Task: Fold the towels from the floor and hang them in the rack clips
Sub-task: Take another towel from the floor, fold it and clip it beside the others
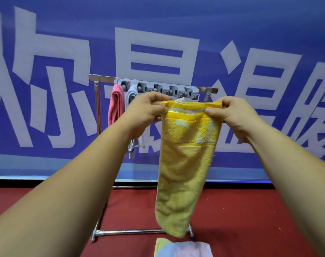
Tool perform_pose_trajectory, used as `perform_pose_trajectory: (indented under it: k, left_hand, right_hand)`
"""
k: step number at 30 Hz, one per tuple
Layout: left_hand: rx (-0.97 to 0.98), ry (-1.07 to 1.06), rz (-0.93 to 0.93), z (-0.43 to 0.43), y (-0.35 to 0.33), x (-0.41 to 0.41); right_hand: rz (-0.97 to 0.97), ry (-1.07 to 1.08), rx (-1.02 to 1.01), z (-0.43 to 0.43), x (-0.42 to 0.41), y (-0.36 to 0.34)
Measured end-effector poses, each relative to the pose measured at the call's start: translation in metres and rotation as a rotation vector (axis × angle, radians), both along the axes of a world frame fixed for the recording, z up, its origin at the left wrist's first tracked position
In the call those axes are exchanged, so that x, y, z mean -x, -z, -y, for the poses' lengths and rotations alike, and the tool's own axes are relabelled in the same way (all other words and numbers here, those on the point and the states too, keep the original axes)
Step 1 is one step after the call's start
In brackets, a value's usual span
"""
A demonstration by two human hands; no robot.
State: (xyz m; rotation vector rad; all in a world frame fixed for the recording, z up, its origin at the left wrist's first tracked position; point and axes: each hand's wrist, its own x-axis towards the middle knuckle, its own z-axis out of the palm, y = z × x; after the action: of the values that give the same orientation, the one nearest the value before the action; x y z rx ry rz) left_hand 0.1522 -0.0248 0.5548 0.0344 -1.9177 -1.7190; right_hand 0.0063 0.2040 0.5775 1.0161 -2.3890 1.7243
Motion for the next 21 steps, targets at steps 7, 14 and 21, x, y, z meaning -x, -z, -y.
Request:
perform_pose_trajectory:
  k: [7,14,21]
  left_hand:
    - [0.122,-0.016,0.047,0.016,-0.018,-0.010]
    - [0.144,0.010,0.075,0.024,-0.025,-0.019]
    - [0.155,0.012,0.073,0.021,-0.028,-0.020]
  right_hand:
    - [-0.088,-0.015,-0.105,-0.001,-0.002,-0.014]
    - [-0.023,-0.126,-0.127,-0.004,-0.003,-0.019]
    - [-0.036,-0.071,0.019,0.001,-0.003,-0.015]
